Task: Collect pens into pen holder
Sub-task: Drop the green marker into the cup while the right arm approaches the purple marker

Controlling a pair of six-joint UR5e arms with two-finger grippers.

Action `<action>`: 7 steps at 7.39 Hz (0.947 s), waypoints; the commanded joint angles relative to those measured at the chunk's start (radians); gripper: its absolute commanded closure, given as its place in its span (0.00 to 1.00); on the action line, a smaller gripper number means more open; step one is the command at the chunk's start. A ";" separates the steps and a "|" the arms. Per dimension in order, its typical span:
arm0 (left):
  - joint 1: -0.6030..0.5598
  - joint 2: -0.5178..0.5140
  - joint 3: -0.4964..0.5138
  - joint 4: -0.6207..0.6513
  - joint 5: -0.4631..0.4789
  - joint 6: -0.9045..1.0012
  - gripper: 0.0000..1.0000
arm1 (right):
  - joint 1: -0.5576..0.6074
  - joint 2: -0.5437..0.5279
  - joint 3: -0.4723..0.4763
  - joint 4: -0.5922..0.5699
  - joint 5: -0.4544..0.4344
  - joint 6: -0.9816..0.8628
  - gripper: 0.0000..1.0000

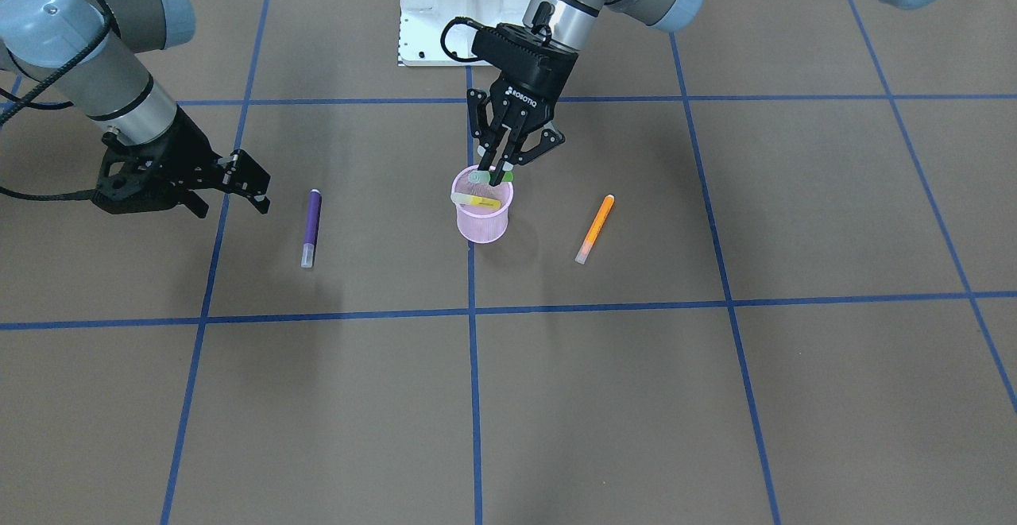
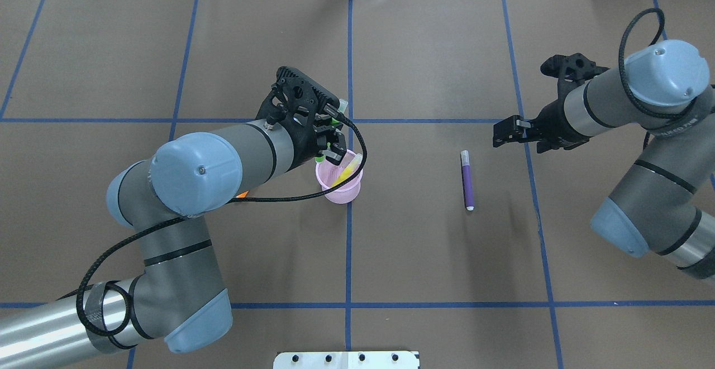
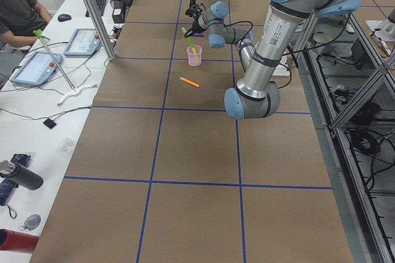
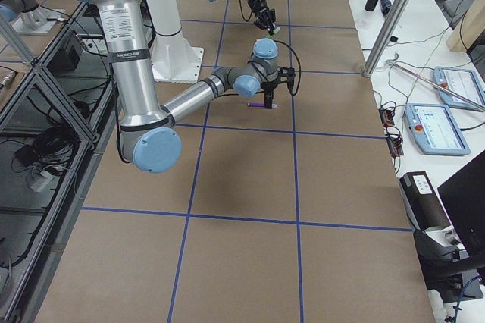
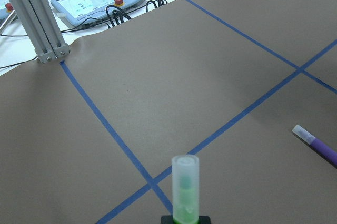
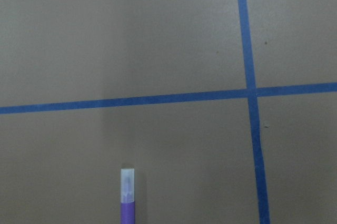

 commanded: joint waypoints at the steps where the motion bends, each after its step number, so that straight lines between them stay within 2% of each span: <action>1: 0.033 -0.009 0.054 -0.068 0.056 -0.002 1.00 | -0.005 0.053 -0.009 -0.077 0.030 -0.001 0.02; 5: 0.054 -0.010 0.085 -0.102 0.086 -0.020 1.00 | -0.016 0.055 -0.035 -0.074 0.028 0.000 0.02; 6: 0.054 -0.010 0.085 -0.100 0.083 -0.058 0.93 | -0.016 0.055 -0.036 -0.074 0.028 0.000 0.02; 7: 0.054 -0.010 0.083 -0.100 0.078 -0.060 0.63 | -0.019 0.055 -0.036 -0.074 0.028 0.000 0.02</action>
